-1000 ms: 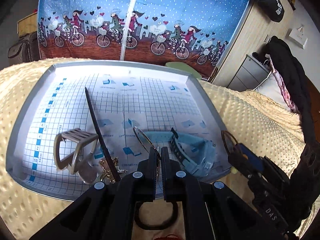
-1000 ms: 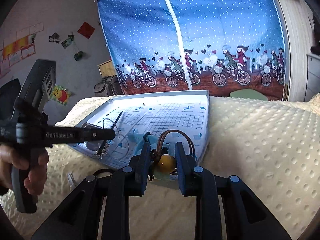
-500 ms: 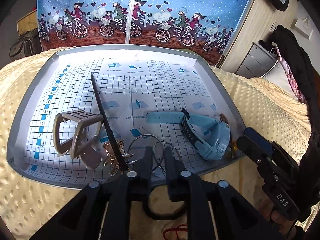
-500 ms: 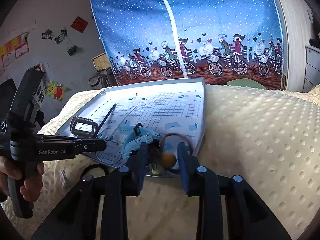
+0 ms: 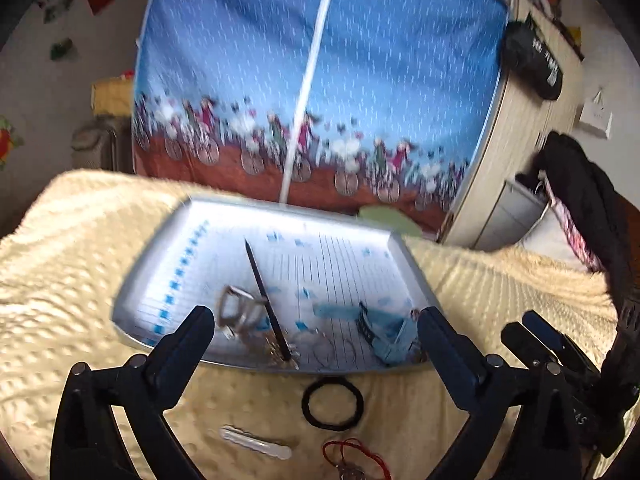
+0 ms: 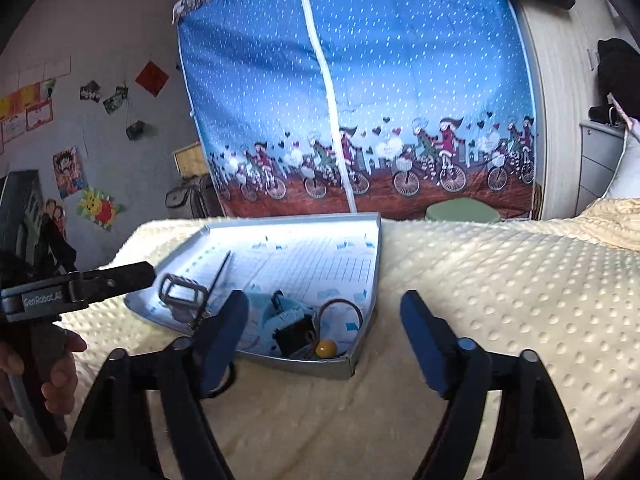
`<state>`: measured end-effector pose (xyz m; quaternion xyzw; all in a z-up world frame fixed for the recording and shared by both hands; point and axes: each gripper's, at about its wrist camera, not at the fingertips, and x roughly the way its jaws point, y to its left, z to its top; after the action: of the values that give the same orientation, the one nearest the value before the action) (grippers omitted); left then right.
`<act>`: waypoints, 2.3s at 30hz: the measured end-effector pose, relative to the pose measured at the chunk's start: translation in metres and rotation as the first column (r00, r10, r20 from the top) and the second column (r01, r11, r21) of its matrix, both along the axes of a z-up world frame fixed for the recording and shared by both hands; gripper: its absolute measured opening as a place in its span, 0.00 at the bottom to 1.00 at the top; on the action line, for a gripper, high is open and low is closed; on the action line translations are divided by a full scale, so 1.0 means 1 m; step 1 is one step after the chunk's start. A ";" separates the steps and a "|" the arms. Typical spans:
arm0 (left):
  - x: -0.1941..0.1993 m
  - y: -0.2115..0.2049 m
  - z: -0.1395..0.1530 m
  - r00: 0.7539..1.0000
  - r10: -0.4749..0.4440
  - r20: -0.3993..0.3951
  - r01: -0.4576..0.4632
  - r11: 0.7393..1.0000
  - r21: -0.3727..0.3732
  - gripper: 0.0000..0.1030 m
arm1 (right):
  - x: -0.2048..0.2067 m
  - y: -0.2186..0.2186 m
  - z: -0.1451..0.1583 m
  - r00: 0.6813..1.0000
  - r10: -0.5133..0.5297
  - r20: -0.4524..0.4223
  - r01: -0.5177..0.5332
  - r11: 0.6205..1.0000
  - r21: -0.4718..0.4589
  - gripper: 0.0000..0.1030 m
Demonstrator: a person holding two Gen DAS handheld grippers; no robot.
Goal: Organize jewelry
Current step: 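Withdraw both tools from the tray toward the red bracelet and white clip, then grasp the red bracelet with the right tool while the left grasps the white clip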
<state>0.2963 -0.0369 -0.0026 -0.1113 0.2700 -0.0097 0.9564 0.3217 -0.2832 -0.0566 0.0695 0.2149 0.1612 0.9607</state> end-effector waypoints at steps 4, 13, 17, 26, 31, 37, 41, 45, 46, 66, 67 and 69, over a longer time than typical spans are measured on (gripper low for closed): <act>-0.035 0.008 0.018 0.996 0.065 0.055 -0.066 0.998 0.014 1.00 | -0.030 -0.004 0.020 0.998 0.000 0.063 -0.001 1.000 0.027 0.96; -0.119 0.028 0.032 0.981 0.157 0.112 -0.162 0.986 0.037 1.00 | -0.104 0.013 0.050 0.985 0.045 0.164 -0.043 0.999 -0.017 0.99; -0.153 0.038 0.032 0.972 0.186 0.141 -0.191 0.981 0.021 1.00 | -0.140 0.014 0.050 0.984 0.053 0.168 -0.053 0.999 -0.005 0.99; -0.205 0.046 0.025 0.974 0.180 0.140 -0.192 0.978 0.079 1.00 | -0.184 0.029 0.046 0.981 0.129 0.145 -0.118 0.990 -0.082 0.99; -0.214 0.052 0.009 0.977 0.199 0.081 -0.207 0.972 0.109 1.00 | -0.187 0.038 0.036 0.984 0.164 0.076 -0.155 0.982 -0.107 0.99; -0.215 0.058 -0.007 0.974 0.228 0.017 -0.228 0.963 0.142 1.00 | -0.180 0.050 0.025 0.984 0.179 0.015 -0.175 0.975 -0.137 0.99; -0.214 0.062 -0.015 0.970 0.240 -0.021 -0.235 0.961 0.143 1.00 | -0.171 0.055 0.013 0.982 0.181 -0.050 -0.186 0.971 -0.147 0.99; -0.213 0.063 -0.022 0.968 0.247 -0.045 -0.239 0.961 0.137 1.00 | -0.165 0.059 0.006 0.980 0.173 -0.094 -0.187 0.969 -0.161 0.99; -0.213 0.063 -0.023 0.968 0.247 -0.052 -0.238 0.962 0.136 1.00 | -0.163 0.059 0.004 0.979 0.172 -0.105 -0.187 0.969 -0.159 0.99; -0.170 0.057 -0.039 0.974 0.161 -0.160 -0.143 0.983 0.117 1.00 | -0.115 0.060 -0.029 0.948 0.155 -0.277 -0.172 0.984 -0.040 0.98; -0.164 0.057 -0.039 0.975 0.145 -0.166 -0.128 0.986 0.110 1.00 | -0.111 0.061 -0.031 0.947 0.156 -0.279 -0.172 0.984 -0.034 0.98; -0.154 0.056 -0.040 0.978 0.115 -0.172 -0.100 0.990 0.094 1.00 | -0.106 0.063 -0.033 0.948 0.159 -0.277 -0.174 0.984 -0.031 0.96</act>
<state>0.1426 0.0196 -0.0422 -0.0853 0.3478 0.0635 0.9315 0.2158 -0.2205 -0.0899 0.0463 0.3549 0.2245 0.9064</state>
